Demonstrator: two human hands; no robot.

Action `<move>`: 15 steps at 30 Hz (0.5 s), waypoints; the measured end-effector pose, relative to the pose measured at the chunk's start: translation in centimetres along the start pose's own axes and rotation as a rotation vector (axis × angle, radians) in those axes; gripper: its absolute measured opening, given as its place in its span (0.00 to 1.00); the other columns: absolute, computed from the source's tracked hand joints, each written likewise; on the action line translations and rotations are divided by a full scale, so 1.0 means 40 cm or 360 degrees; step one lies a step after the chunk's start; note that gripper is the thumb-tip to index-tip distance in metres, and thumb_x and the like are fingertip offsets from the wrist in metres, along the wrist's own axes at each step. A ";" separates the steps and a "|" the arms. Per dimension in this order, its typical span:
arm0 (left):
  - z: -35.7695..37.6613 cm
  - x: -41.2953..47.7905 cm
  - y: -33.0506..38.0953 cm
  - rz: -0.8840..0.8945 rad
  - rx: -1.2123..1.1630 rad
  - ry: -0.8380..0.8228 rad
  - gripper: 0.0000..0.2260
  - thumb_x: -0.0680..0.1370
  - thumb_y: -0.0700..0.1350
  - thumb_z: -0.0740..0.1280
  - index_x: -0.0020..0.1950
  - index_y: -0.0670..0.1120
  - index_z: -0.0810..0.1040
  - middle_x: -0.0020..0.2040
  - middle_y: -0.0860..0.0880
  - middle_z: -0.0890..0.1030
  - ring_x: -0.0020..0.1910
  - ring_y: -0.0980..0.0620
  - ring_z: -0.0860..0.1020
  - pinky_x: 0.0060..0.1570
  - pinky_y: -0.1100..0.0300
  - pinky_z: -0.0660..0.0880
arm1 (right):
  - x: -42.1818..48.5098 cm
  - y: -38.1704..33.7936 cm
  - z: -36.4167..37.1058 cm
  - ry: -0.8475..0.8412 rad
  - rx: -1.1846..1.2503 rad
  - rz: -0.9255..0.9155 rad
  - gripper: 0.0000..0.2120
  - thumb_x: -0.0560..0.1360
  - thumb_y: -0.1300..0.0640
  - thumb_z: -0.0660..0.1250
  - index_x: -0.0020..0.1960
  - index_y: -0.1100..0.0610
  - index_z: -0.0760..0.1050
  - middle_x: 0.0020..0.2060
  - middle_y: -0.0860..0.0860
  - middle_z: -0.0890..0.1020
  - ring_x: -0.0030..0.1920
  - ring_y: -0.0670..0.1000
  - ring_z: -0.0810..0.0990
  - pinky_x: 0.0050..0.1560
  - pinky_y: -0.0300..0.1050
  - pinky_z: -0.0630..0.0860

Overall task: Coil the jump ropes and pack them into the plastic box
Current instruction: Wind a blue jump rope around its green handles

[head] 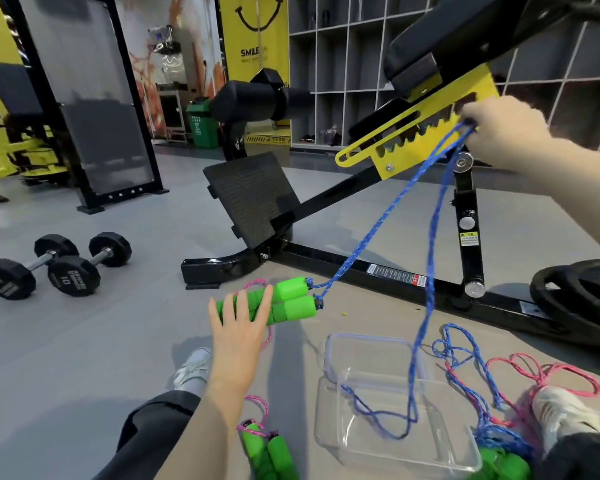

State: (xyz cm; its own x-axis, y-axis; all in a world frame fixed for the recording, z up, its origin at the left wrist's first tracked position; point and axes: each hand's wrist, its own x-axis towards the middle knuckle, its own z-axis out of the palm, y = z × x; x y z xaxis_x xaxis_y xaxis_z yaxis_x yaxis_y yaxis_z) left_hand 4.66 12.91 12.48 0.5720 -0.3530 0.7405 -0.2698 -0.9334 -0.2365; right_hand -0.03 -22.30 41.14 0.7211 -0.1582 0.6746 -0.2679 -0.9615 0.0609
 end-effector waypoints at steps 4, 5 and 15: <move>0.001 -0.001 -0.006 -0.0031 0.0025 -0.0138 0.47 0.52 0.30 0.74 0.69 0.45 0.64 0.49 0.36 0.71 0.49 0.38 0.69 0.56 0.34 0.68 | -0.047 0.088 -0.015 0.0068 0.0275 0.0578 0.12 0.73 0.59 0.60 0.53 0.64 0.75 0.51 0.67 0.77 0.52 0.67 0.75 0.52 0.55 0.72; 0.001 -0.001 -0.004 -0.0036 0.0019 -0.0149 0.46 0.52 0.30 0.74 0.69 0.45 0.65 0.49 0.36 0.72 0.49 0.37 0.69 0.56 0.33 0.67 | -0.054 0.101 -0.022 0.0086 0.0427 0.0668 0.14 0.73 0.57 0.58 0.51 0.64 0.75 0.49 0.67 0.78 0.50 0.65 0.76 0.49 0.53 0.73; -0.019 0.022 0.054 -0.0003 -0.0020 -0.0174 0.47 0.48 0.31 0.75 0.68 0.44 0.69 0.46 0.36 0.72 0.47 0.38 0.68 0.54 0.34 0.66 | -0.182 0.180 0.051 -0.0937 0.0639 0.0922 0.15 0.79 0.55 0.62 0.48 0.70 0.75 0.30 0.59 0.76 0.27 0.55 0.75 0.28 0.41 0.73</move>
State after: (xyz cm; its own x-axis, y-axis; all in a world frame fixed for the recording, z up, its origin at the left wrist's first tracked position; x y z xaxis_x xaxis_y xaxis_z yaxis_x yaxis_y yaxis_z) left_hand 4.00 10.62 13.10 0.6533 -0.3567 0.6678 -0.2778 -0.9335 -0.2268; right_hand -5.90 -28.52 35.16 0.7819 -0.6227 0.0297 -0.5262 -0.6847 -0.5042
